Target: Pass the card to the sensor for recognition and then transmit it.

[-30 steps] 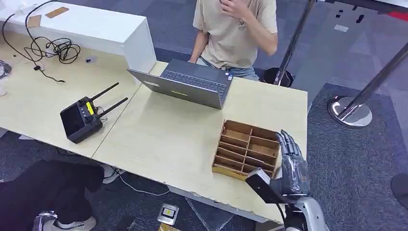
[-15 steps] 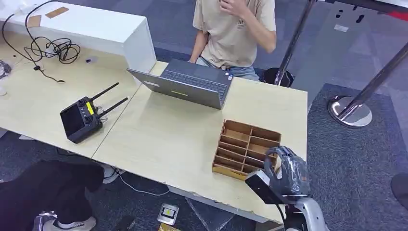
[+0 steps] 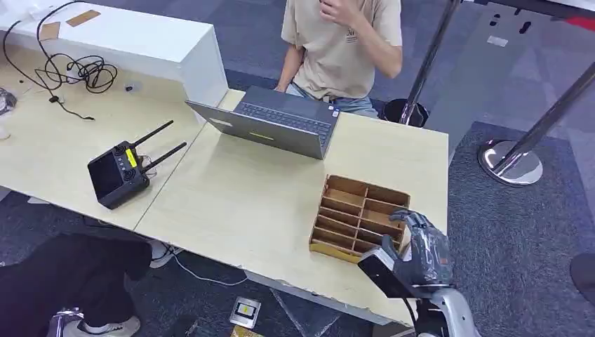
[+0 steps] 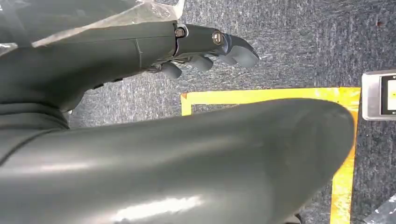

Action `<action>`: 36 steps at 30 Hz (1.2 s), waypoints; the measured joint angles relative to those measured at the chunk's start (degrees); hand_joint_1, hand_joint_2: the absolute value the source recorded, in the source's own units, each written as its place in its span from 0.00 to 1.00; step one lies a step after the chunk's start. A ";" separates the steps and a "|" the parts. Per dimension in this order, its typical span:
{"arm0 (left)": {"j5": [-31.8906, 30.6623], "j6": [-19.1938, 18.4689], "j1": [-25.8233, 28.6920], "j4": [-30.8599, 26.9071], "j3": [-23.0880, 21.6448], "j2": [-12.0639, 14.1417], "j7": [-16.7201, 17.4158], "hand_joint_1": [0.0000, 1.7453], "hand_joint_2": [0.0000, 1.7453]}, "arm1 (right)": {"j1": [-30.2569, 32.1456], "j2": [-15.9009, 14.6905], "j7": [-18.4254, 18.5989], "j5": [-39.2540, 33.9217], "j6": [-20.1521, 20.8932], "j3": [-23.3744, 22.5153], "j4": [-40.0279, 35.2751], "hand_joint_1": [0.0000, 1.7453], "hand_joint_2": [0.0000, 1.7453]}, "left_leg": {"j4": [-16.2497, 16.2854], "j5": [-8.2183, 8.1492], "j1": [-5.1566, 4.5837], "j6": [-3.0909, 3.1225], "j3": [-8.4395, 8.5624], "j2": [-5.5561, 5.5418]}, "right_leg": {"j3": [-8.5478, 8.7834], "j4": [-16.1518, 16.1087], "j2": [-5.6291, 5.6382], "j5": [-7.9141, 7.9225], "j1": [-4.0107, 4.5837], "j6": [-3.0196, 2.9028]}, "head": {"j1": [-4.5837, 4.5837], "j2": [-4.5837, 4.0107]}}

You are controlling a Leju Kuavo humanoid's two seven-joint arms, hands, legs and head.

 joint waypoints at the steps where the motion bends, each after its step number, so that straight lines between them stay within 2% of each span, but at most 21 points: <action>1: 0.00 0.00 -0.01 0.00 0.00 0.00 0.00 0.00 0.00 | 0.00 -0.04 0.00 0.00 0.00 0.00 0.00 0.39 1.00 | 0.00 0.00 0.00 0.00 -0.01 0.00 | 0.00 0.00 0.00 0.00 0.00 0.00 | 0.00 0.00; 5: -0.18 0.00 -0.03 0.00 0.00 0.00 0.00 0.00 0.00 | 0.00 -0.09 0.00 0.00 0.00 0.00 0.00 0.37 1.00 | 0.00 0.00 0.00 0.00 -0.01 0.00 | 0.00 0.00 0.00 0.00 0.00 0.00 | 0.00 0.00; 6: -0.17 0.00 -0.04 0.00 0.00 0.00 0.00 0.00 0.00 | -0.01 -0.09 0.00 0.00 0.00 0.00 0.00 0.38 1.00 | 0.00 0.00 0.00 0.00 0.00 0.00 | 0.00 0.00 0.00 0.00 0.00 0.00 | 0.00 0.00; 7: -0.17 0.00 -0.04 0.00 0.00 0.00 0.00 0.00 0.00 | -0.01 -0.09 -0.02 0.00 0.00 0.00 0.00 0.45 1.00 | 0.00 0.00 0.00 0.00 -0.01 0.00 | 0.00 0.00 0.00 0.00 0.00 0.00 | -0.02 0.00; 8: -0.17 0.00 -0.04 0.00 0.00 0.00 0.02 0.00 0.00 | -0.01 -0.09 -0.02 0.00 0.00 0.00 0.00 0.45 1.00 | 0.00 0.00 0.00 0.00 -0.01 0.00 | 0.00 0.00 0.00 0.00 0.00 0.00 | 0.00 0.00; 11: -0.17 0.00 -0.06 0.00 0.00 0.00 0.02 0.00 0.00 | -0.01 -0.11 -0.02 0.00 0.00 0.00 0.00 0.34 1.00 | 0.00 0.00 0.00 0.00 -0.01 0.00 | 0.00 0.00 0.00 0.00 0.00 0.00 | 0.00 0.00; 14: -0.17 0.00 -0.09 0.00 0.00 0.00 0.02 0.00 0.00 | -0.01 -0.09 -0.02 0.00 0.00 0.00 0.00 0.40 1.00 | 0.00 0.00 0.00 0.00 0.00 0.00 | 0.00 0.00 0.00 0.00 0.00 0.00 | 0.00 0.00; 17: -0.20 -0.02 -0.13 0.00 0.00 0.00 0.07 0.00 0.00 | -0.02 -0.09 -0.04 0.00 0.15 0.04 0.07 0.34 1.00 | 0.00 0.00 0.00 0.00 -0.01 0.00 | 0.00 0.00 0.00 0.00 0.00 0.00 | -0.02 0.00; 19: -0.26 -0.02 -0.19 0.00 0.00 0.00 0.09 0.00 0.00 | -0.03 -0.07 -0.09 0.00 0.24 0.11 0.20 0.37 1.00 | 0.00 0.00 0.00 0.00 -0.01 0.00 | 0.00 0.00 0.00 0.00 0.00 0.00 | 0.00 0.00; 21: -0.33 -0.09 -0.25 0.00 -0.04 0.00 0.09 0.00 0.00 | -0.09 -0.02 -0.48 -0.09 0.24 0.20 0.57 0.35 1.00 | 0.00 0.00 0.00 0.00 -0.01 0.00 | 0.01 0.00 0.00 0.00 0.00 0.00 | 0.00 0.00; 22: -0.35 -0.09 -0.29 0.00 -0.07 -0.02 0.11 0.00 0.00 | -0.13 0.00 -0.66 -0.18 0.26 0.30 0.78 0.30 1.00 | 0.00 0.00 0.00 0.00 -0.01 0.00 | 0.01 0.00 0.00 0.00 0.00 0.00 | 0.00 0.00; 25: -0.37 -0.09 -0.34 0.00 -0.13 -0.02 0.13 0.00 0.00 | -0.27 0.11 -0.83 -0.17 0.28 0.63 1.59 0.26 1.00 | 0.00 0.00 0.00 0.00 -0.01 -0.01 | 0.01 0.00 0.00 0.00 0.00 0.00 | 0.00 0.00; 36: -0.61 -0.20 -0.47 0.00 -0.31 -0.04 0.79 0.00 0.00 | -1.89 1.29 -1.44 0.70 0.11 1.79 6.06 0.28 1.00 | 0.00 0.00 0.00 0.00 -0.01 0.00 | 0.00 0.00 0.00 0.00 0.00 0.00 | -0.02 0.00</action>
